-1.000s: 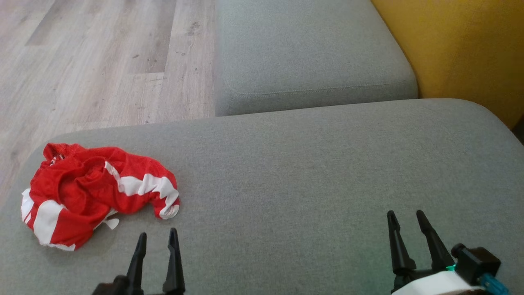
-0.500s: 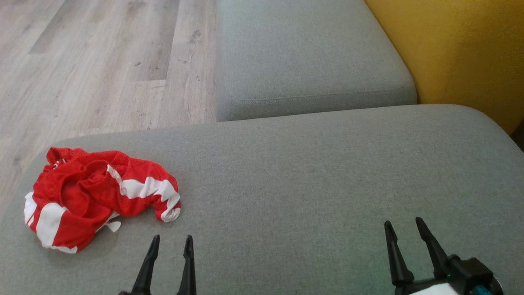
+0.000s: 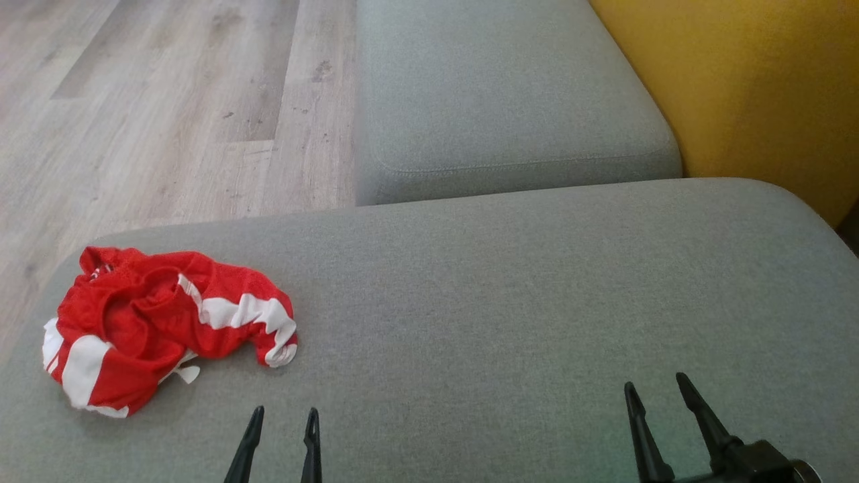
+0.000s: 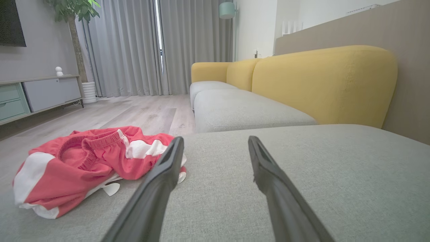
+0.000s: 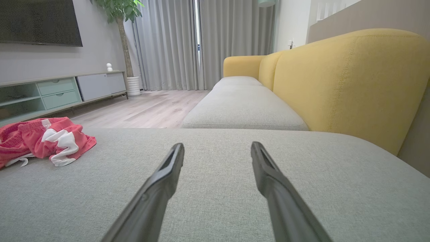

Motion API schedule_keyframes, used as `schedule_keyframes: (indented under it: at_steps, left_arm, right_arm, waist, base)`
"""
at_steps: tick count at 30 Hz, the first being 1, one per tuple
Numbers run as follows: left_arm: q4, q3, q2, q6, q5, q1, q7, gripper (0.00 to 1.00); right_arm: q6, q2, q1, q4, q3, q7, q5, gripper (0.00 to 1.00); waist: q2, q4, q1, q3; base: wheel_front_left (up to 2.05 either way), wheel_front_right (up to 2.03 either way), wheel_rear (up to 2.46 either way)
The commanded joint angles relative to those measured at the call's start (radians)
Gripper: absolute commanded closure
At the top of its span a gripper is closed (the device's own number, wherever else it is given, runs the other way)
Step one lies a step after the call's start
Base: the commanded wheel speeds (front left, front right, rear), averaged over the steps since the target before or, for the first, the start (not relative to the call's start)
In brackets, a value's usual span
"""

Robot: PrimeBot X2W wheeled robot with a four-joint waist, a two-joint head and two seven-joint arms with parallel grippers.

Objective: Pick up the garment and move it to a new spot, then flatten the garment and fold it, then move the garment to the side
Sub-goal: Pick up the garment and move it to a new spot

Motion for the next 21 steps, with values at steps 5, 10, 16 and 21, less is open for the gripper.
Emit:
schedule_keyframes:
  at_steps: [5,10,16,21]
  left_arm:
    - [-0.014,0.03,-0.001,0.008,-0.011,-0.05,-0.01,0.0]
    - [-0.012,0.028,-0.001,0.002,-0.019,-0.054,-0.01,0.0]
    - [-0.011,0.03,-0.001,-0.004,-0.019,-0.052,-0.01,0.0]
    - [-0.01,0.034,-0.001,0.0,-0.025,-0.048,-0.01,0.0]
  right_arm:
    - [-0.001,-0.009,-0.046,-0.025,0.02,-0.013,-0.01,0.0]
    - [-0.001,-0.009,-0.046,-0.021,0.017,-0.013,-0.011,0.0]
    - [-0.001,-0.009,-0.044,-0.014,0.019,-0.013,-0.009,0.0]
    - [-0.001,-0.009,-0.042,-0.01,0.027,-0.013,-0.01,0.0]
  waist:
    - [0.0,0.0,0.0001,0.003]
    - [0.0,0.003,0.0001,0.004]
    - [0.0,0.004,0.0001,0.001]
    - [0.0,0.012,0.0001,0.002]
  base:
    - [0.0,0.0,0.0]
    - [0.0,0.0,0.0]
    - [0.0,0.0,0.0]
    - [0.0,0.0,0.0]
